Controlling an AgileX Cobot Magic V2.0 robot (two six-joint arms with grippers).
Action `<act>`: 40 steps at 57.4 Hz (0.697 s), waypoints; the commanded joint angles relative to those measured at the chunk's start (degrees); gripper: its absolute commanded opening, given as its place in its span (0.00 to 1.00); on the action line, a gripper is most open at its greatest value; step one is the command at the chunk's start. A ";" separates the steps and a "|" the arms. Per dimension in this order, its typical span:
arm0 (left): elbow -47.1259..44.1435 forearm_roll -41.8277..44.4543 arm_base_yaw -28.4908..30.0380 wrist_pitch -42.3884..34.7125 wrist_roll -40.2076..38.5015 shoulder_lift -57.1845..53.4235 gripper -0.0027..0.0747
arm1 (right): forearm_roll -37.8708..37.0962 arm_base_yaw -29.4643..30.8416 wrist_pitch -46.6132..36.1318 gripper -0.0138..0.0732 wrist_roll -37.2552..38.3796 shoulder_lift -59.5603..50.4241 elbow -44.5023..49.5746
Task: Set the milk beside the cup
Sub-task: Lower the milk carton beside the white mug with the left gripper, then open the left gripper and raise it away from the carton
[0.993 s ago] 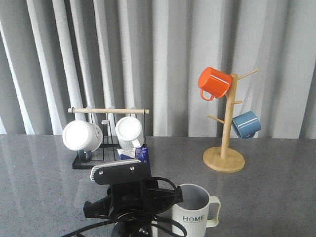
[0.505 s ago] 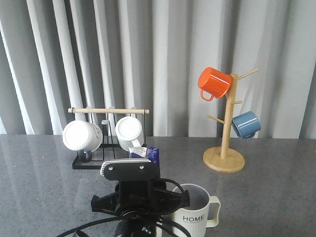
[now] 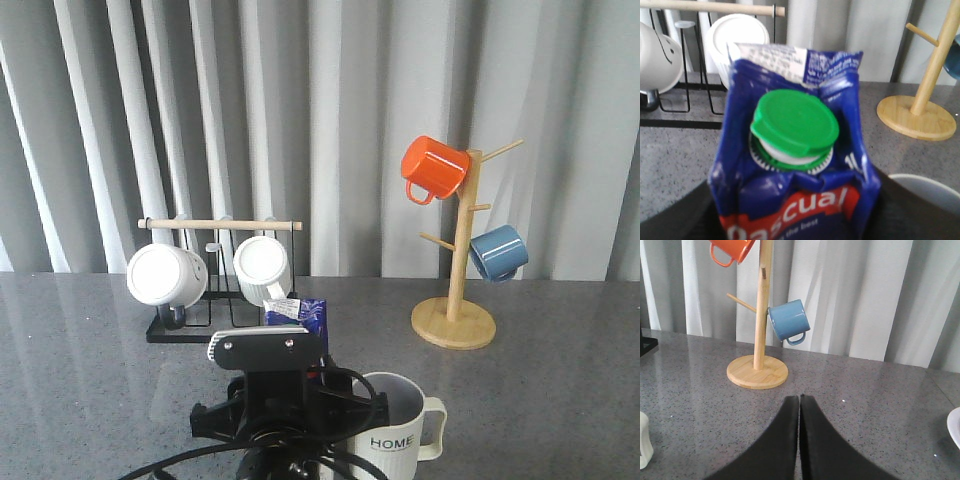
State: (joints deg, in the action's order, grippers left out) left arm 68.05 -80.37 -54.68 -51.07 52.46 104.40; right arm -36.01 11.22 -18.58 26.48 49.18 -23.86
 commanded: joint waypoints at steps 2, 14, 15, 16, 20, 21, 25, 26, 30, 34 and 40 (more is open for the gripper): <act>1.29 1.01 -0.14 -0.84 -0.67 -2.53 0.91 | 0.25 0.39 -3.49 0.15 -0.56 -0.17 -1.39; 1.29 2.37 -0.46 -0.65 -0.62 -3.17 0.96 | 0.25 0.39 -3.52 0.15 -0.56 -0.17 -1.39; 1.29 2.63 -0.62 -0.79 -0.65 -3.36 0.96 | 0.25 0.39 -3.57 0.15 -0.56 -0.17 -1.39; 1.29 2.86 -0.67 -0.98 -0.57 -3.63 0.96 | 0.25 0.39 -3.57 0.15 -0.56 -0.17 -1.39; 1.29 3.37 -0.81 -1.27 0.30 -4.73 0.95 | 0.25 0.39 -3.57 0.15 -0.56 -0.17 -1.39; 1.29 3.37 -0.81 -1.27 0.39 -5.01 0.94 | 0.25 0.39 -3.57 0.15 -0.56 -0.17 -1.39; 1.29 3.37 -0.81 -1.27 0.39 -6.25 0.94 | 0.25 0.39 -3.57 0.15 -0.56 -0.17 -1.39; 1.29 3.37 -0.81 -1.27 0.39 -6.54 0.94 | 0.25 0.39 -3.57 0.15 -0.56 -0.17 -1.39; 1.29 3.51 -0.81 -1.47 0.39 -8.30 0.94 | 0.25 0.39 -3.57 0.15 -0.56 -0.17 -1.39; 1.29 4.32 -0.81 -1.47 0.39 -10.29 0.94 | 0.25 0.39 -3.57 0.15 -0.56 -0.17 -1.39; 1.29 5.16 -0.81 -1.53 0.84 -13.27 0.94 | 0.25 0.39 -3.57 0.15 -0.56 -0.17 -1.39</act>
State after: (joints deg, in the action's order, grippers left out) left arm 68.05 -79.21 -55.24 -50.10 52.83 96.48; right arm -36.01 11.22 -18.58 26.48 49.18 -23.86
